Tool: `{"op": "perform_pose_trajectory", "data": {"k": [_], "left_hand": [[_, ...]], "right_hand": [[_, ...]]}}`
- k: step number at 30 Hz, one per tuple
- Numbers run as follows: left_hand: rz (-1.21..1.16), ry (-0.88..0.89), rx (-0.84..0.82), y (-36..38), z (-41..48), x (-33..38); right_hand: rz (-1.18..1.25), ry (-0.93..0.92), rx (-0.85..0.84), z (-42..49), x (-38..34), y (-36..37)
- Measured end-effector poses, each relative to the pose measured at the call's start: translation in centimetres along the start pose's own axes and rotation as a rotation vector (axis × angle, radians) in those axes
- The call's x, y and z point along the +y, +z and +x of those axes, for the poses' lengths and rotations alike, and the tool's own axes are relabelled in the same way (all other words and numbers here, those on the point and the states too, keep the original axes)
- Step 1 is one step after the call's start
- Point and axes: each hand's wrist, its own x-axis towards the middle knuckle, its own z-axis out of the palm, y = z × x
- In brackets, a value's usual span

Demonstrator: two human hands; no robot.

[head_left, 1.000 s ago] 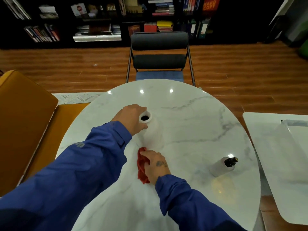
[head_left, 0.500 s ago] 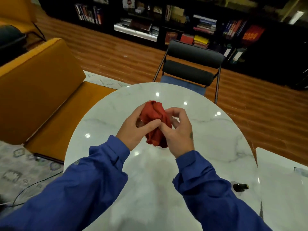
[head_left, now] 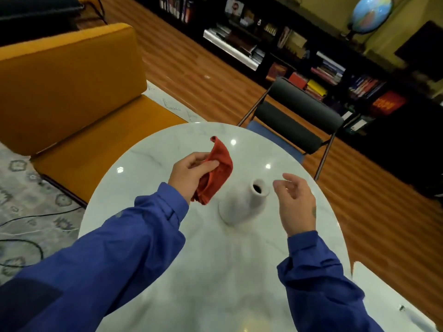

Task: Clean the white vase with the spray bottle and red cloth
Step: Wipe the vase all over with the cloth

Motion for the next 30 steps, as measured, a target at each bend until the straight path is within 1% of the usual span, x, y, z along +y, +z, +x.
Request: {"op": "perform_pose_trajectory", "data": {"k": [2,3,5,6,8,10,12,14,17,21,23,24,26,28,30], "left_hand": [[0.025,0.005,0.069,-0.6,0.6,-0.4],[0.053,0.005,0.075,-0.5,0.7,-0.6],[0.133,0.018,0.044,0.5,0.5,-1.5],[0.193,0.045,0.020,1.3,0.1,-2.1],[0.335,0.122,-0.039,3.2,-0.8,-3.4],[0.429,0.170,-0.070,4.9,-1.5,-4.2],[0.489,0.182,-0.054,5.8,-0.9,-4.5],[0.610,0.171,-0.031,6.4,0.7,-4.4],[0.739,0.048,-0.044,6.6,3.8,-3.8],[0.696,-0.205,-0.052,5.2,6.4,-5.3],[0.762,-0.248,-0.065,4.1,6.1,-6.5],[0.814,-0.231,-0.069,3.5,5.9,-6.9],[0.866,-0.132,-0.068,2.8,5.1,-7.1],[0.769,0.010,-0.083,3.2,4.0,-6.1],[0.673,0.116,-0.155,4.6,3.3,-4.6]], "right_hand": [[-0.056,0.047,-0.108,-0.1,1.8,0.1],[-0.086,0.053,-0.169,-0.2,2.4,0.3],[-0.116,0.053,-0.260,-0.4,3.2,1.1],[-0.109,0.054,-0.276,-0.6,3.4,1.4],[-0.076,0.070,-0.252,-0.6,3.9,1.9],[-0.074,0.081,-0.214,-0.7,4.2,2.1],[-0.091,0.090,-0.186,-0.8,4.4,2.4],[-0.105,0.095,-0.163,-0.9,4.6,2.6],[-0.094,0.120,-0.148,-0.9,4.6,2.7],[-0.067,0.140,-0.146,-1.0,4.6,2.6],[-0.058,0.145,-0.154,-1.0,4.6,2.5],[-0.059,0.144,-0.164,-1.0,4.6,2.5],[-0.063,0.138,-0.175,-0.9,4.8,2.5],[-0.058,0.135,-0.182,-1.0,5.0,2.5],[-0.047,0.134,-0.178,-1.0,5.1,2.6]]}}
